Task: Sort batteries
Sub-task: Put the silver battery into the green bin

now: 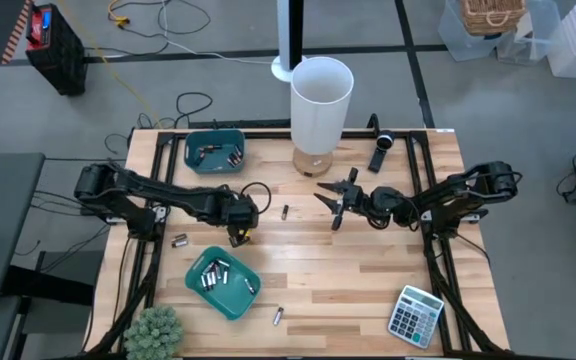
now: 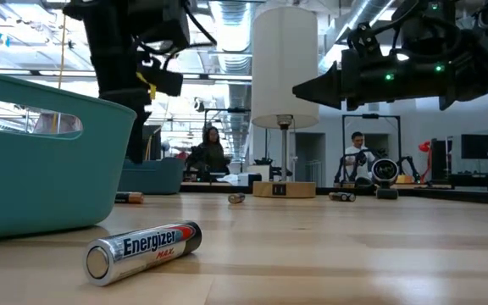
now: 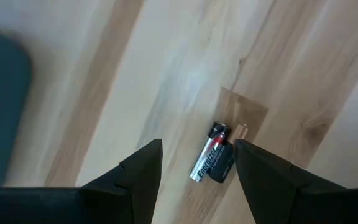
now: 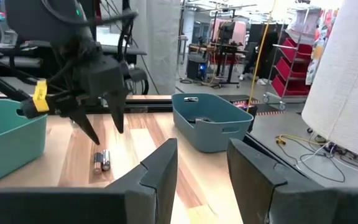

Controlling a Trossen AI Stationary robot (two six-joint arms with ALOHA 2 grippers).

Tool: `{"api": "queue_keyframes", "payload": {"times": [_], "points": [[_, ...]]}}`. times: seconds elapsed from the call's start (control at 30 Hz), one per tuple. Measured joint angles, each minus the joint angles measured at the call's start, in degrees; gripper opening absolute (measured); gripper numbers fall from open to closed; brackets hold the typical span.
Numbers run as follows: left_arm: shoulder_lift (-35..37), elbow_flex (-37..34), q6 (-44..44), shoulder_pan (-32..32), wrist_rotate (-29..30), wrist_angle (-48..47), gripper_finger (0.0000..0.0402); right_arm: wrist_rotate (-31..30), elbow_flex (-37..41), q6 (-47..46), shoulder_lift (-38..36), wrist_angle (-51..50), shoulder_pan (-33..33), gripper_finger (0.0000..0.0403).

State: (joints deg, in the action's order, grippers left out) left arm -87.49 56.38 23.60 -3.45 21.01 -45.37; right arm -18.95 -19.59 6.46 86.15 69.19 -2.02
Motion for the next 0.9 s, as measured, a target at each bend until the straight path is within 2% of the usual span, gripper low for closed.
{"api": "queue_keyframes", "payload": {"times": [0.37, 0.9], "points": [[-4.5, -0.1, -3.3, 2.2, -1.3, 0.0, 0.0194, 0.0, 0.0, 0.0, 0.0, -0.1, 0.0, 0.0155], [-4.3, -5.6, -3.0, 3.0, -0.2, 1.7, 0.0194, 0.0, 0.0, 0.0, 0.0, -0.3, 0.0, 0.0155]]}}
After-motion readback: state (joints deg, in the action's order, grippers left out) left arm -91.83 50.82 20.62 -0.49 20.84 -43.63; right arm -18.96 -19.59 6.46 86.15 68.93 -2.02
